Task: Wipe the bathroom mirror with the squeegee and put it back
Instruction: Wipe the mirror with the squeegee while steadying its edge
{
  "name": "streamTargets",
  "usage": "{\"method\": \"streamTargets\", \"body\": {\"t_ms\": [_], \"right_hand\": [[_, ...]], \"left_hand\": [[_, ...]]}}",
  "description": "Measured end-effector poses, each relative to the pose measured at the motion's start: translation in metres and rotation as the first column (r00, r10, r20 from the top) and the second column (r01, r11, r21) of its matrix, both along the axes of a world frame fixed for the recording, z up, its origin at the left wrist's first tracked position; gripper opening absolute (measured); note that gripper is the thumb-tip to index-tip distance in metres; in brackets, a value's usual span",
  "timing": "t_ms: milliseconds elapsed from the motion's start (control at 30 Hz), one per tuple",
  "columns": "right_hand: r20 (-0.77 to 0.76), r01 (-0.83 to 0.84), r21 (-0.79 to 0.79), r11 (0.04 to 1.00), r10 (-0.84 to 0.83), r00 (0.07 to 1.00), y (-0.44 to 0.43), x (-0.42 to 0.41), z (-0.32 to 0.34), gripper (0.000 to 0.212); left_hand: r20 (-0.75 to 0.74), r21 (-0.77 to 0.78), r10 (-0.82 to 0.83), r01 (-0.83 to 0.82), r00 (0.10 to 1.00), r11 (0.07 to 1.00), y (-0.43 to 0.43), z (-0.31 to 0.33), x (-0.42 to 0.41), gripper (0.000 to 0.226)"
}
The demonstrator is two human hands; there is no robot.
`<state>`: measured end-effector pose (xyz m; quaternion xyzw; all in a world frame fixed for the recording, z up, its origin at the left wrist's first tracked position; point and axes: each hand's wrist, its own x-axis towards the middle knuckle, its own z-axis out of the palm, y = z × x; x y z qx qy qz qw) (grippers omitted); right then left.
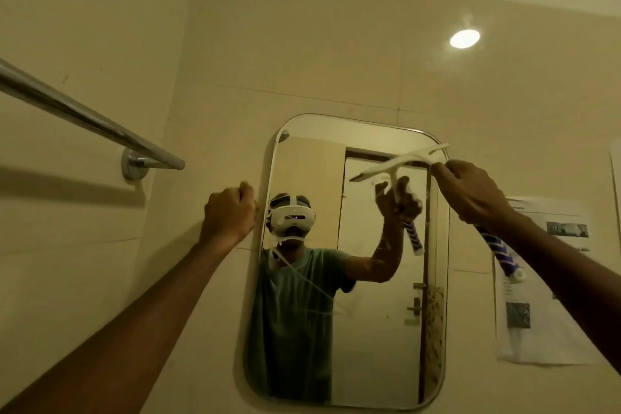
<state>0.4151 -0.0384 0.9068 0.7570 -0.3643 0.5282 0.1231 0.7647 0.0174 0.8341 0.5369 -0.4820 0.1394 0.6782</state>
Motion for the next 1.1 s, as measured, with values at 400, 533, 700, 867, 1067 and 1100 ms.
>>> {"method": "streamTargets", "body": {"t_ms": [400, 533, 700, 867, 1067, 1100], "right_hand": [[-0.003, -0.017, 0.041, 0.999, 0.017, 1.000, -0.002, 0.039, 0.008, 0.025], [0.078, -0.029, 0.158, 0.987, 0.017, 0.997, 0.001, 0.035, -0.081, 0.019], [0.071, -0.005, 0.196, 0.981, -0.009, 0.997, 0.023, 0.038, -0.069, 0.036], [0.176, 0.036, 0.130, 0.991, -0.058, 0.983, 0.028, 0.050, 0.045, 0.036], [0.158, 0.096, 0.229, 0.969, -0.134, 0.978, 0.015, 0.050, -0.030, 0.048], [0.148, 0.099, 0.260, 0.961, -0.141, 0.979, 0.017, 0.049, -0.055, 0.050]], "left_hand": [[-0.039, -0.025, -0.016, 0.015, 0.999, 1.000, -0.014, 0.072, -0.027, 0.060], [-0.008, -0.079, 0.042, -0.042, 0.999, 0.996, -0.019, 0.075, -0.023, 0.061], [0.067, -0.183, 0.105, -0.091, 0.992, 0.979, -0.026, 0.072, -0.019, 0.059], [0.132, -0.229, 0.125, -0.093, 0.983, 0.969, -0.029, 0.070, -0.014, 0.056], [0.130, -0.192, 0.090, -0.064, 0.987, 0.979, -0.031, 0.070, -0.010, 0.055], [0.132, -0.195, 0.091, -0.064, 0.987, 0.979, -0.033, 0.070, -0.010, 0.055]]}}
